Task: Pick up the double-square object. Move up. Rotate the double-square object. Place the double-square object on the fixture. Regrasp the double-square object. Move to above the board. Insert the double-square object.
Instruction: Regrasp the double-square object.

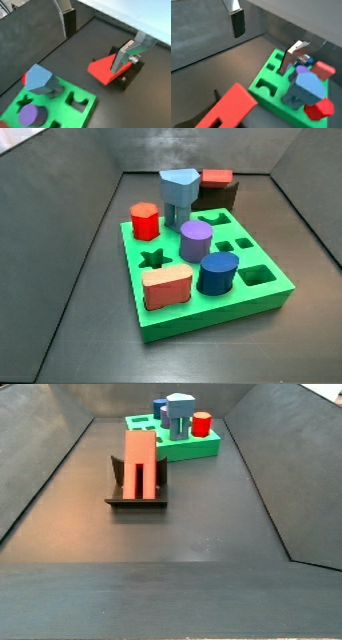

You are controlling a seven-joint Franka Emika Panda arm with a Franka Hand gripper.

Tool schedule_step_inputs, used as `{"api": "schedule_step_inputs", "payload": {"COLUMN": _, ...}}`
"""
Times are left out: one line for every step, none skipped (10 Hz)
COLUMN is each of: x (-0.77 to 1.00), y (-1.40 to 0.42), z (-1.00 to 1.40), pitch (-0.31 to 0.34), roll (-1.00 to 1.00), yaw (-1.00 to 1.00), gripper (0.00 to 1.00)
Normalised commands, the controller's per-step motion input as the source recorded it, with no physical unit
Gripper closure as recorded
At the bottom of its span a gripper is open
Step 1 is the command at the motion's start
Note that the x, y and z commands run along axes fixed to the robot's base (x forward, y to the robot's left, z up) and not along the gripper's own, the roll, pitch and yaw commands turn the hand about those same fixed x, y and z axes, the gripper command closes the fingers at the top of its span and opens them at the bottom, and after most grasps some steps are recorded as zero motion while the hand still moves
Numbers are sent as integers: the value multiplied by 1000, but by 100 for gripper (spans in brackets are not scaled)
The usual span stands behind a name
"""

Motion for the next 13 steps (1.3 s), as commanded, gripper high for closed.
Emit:
{"api": "schedule_step_inputs", "payload": {"x": -15, "y": -19, "z": 14, "pitch": 23, "roll": 1000, "yaw": 34, "gripper": 0}}
{"api": "schedule_step_inputs", "payload": {"x": -7, "y": -20, "z": 11, "pitch": 20, "roll": 1000, "yaw": 35, "gripper": 0}}
{"api": "schedule_step_inputs", "payload": {"x": 0, "y": -18, "z": 9, "pitch": 17, "roll": 1000, "yaw": 37, "gripper": 0}}
{"api": "schedule_step_inputs", "payload": {"x": 3, "y": -18, "z": 11, "pitch": 19, "roll": 1000, "yaw": 38, "gripper": 0}}
{"api": "schedule_step_inputs", "payload": {"x": 3, "y": -17, "z": 9, "pitch": 24, "roll": 1000, "yaw": 39, "gripper": 0}}
{"api": "schedule_step_inputs", "payload": {"x": 14, "y": -19, "z": 7, "pitch": 32, "roll": 1000, "yaw": 41, "gripper": 0}}
{"api": "schedule_step_inputs", "payload": {"x": 23, "y": -25, "z": 0, "pitch": 39, "roll": 1000, "yaw": 44, "gripper": 0}}
{"api": "schedule_step_inputs", "payload": {"x": 37, "y": -24, "z": 2, "pitch": 47, "roll": 1000, "yaw": 47, "gripper": 0}}
{"api": "schedule_step_inputs", "payload": {"x": 46, "y": -28, "z": 6, "pitch": 60, "roll": 1000, "yaw": 51, "gripper": 0}}
{"api": "schedule_step_inputs", "payload": {"x": 62, "y": -28, "z": 1, "pitch": 73, "roll": 1000, "yaw": 56, "gripper": 0}}
{"api": "schedule_step_inputs", "payload": {"x": 81, "y": -34, "z": -3, "pitch": 96, "roll": 1000, "yaw": 65, "gripper": 0}}
{"api": "schedule_step_inputs", "payload": {"x": 91, "y": -40, "z": -2, "pitch": 117, "roll": 1000, "yaw": 77, "gripper": 0}}
{"api": "schedule_step_inputs", "payload": {"x": 101, "y": -42, "z": -4, "pitch": 141, "roll": 1000, "yaw": 91, "gripper": 0}}
